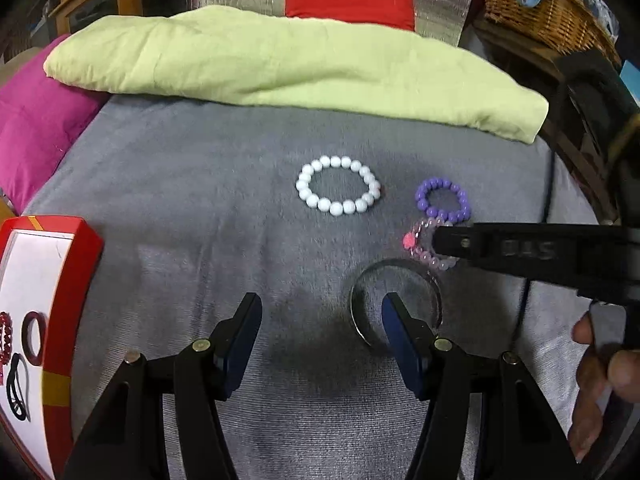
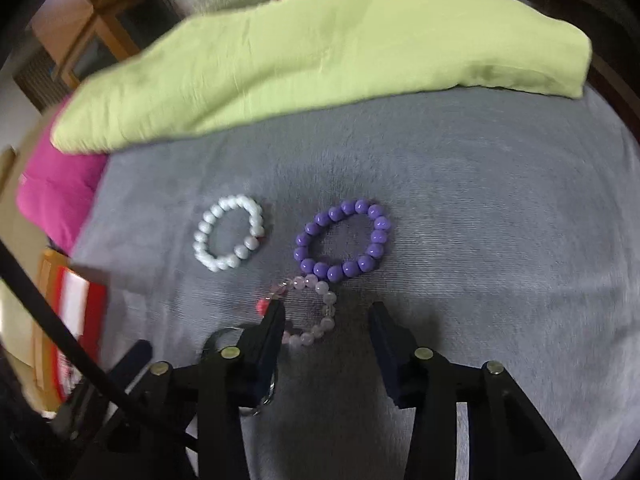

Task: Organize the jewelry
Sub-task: 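Move both tools back over the remaining bracelets on the bed, then grasp the silver bangle with the left gripper while the right grasps the pink-white bead bracelet, then carry the silver bangle with the left gripper while the right carries the pink-white bracelet to the tray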

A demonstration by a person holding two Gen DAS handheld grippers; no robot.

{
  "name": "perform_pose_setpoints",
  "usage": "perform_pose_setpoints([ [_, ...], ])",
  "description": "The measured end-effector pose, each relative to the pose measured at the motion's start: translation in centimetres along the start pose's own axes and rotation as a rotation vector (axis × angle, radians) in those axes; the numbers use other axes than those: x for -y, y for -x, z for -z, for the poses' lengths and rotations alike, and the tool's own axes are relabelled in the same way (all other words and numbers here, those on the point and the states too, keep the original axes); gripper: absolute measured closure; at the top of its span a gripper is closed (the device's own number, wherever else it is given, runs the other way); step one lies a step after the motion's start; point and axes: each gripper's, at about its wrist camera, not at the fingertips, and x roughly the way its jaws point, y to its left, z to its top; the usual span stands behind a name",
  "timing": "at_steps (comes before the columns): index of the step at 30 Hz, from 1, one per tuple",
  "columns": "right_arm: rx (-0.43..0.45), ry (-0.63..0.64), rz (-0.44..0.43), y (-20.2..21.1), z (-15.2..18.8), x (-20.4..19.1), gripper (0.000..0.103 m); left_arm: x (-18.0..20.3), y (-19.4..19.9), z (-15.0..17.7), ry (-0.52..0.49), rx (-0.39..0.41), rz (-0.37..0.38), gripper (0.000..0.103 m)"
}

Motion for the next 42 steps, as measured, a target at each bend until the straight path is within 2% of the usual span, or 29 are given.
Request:
perform_pose_setpoints([
  [2,-0.001,0.041,0.050,-0.2,0.0,-0.8,0.067,0.5,-0.3,0.2,-0.016,-0.007,-0.015,0.039],
  [4,-0.006,0.068,0.102,-0.4,0.0,-1.1,0.084,0.9,-0.6,0.4,-0.033,-0.021,-0.014,0.040],
  [5,-0.009,0.071,0.107,-0.4,0.0,-1.0,0.089,1.0,-0.7,0.5,-0.039,-0.024,-0.020,0.040],
  [9,-0.017,0.079,0.116,-0.1,0.1,-0.5,0.095,1.2,-0.9,0.8,-0.050,-0.025,-0.033,0.040],
  [14,0.007,0.036,0.086,1.5,1.3,1.2,0.095,2.3,-0.9,0.9,-0.095,-0.017,-0.029,0.062],
  [16,0.027,0.011,0.064,2.5,1.8,2.1,0.095,2.8,-0.8,1.0,-0.116,-0.009,-0.033,0.079],
  [18,0.045,-0.020,0.034,3.4,2.2,3.1,0.095,3.2,-0.8,1.1,-0.135,-0.005,-0.038,0.092],
  [21,0.074,-0.067,-0.015,4.7,3.1,4.0,0.095,3.4,-0.6,1.1,-0.139,-0.002,-0.037,0.100],
  [25,0.115,-0.124,-0.079,6.0,4.4,5.1,0.095,2.5,-0.4,0.8,-0.111,0.001,-0.001,0.100],
  [29,0.146,-0.171,-0.149,6.4,5.5,5.6,0.095,1.8,1.5,0.8,-0.092,0.042,0.012,0.100],
  [35,0.193,-0.217,-0.262,7.2,7.1,6.0,0.095,1.2,3.7,0.7,-0.077,0.107,0.001,0.100],
  [42,0.200,-0.217,-0.318,7.3,8.3,5.2,0.095,1.1,4.4,0.7,-0.066,0.111,-0.027,0.100],
])
